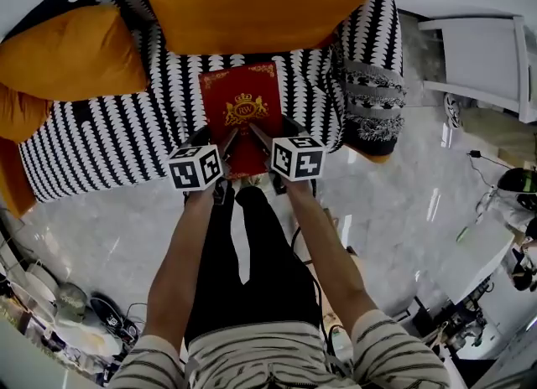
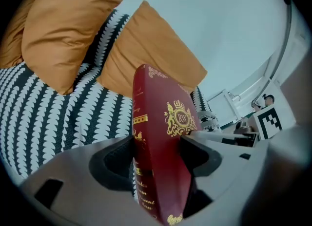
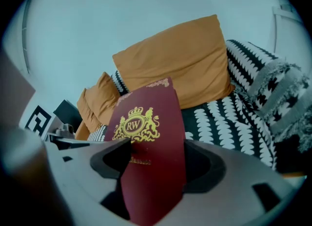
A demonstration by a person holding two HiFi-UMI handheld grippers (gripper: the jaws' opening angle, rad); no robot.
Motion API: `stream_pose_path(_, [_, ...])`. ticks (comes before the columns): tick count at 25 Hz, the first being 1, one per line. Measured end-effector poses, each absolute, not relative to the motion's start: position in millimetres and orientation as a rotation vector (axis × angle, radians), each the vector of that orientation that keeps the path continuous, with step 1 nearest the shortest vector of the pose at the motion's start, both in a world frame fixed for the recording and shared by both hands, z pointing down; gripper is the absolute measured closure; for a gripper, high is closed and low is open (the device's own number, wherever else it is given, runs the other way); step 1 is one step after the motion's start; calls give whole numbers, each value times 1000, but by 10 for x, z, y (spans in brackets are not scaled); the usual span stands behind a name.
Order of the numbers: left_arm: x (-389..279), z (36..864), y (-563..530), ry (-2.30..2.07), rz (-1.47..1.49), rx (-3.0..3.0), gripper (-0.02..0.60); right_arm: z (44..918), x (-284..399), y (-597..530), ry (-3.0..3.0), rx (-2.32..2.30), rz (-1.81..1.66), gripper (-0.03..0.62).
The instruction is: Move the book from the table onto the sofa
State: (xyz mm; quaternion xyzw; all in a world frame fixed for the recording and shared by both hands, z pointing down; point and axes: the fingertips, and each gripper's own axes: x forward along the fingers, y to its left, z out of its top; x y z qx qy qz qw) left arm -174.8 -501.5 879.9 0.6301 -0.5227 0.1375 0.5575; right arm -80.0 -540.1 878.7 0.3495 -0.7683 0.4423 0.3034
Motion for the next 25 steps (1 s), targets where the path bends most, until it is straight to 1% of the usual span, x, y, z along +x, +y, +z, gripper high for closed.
stream_pose_path(8, [-1694, 9177, -4987, -1212, 380, 1467, 279, 9181, -748, -5350, -1981, 905, 1196, 252])
stream_pose_path(20, [-1820, 9434, -5032, -1166, 383, 1405, 278, 9400, -890, -5407, -1890, 913, 1179, 252])
stream_pose_path(25, [-1759, 9637, -5009, -1140, 378, 1385, 278, 9591, -856, -5394, -1868, 899, 1193, 252])
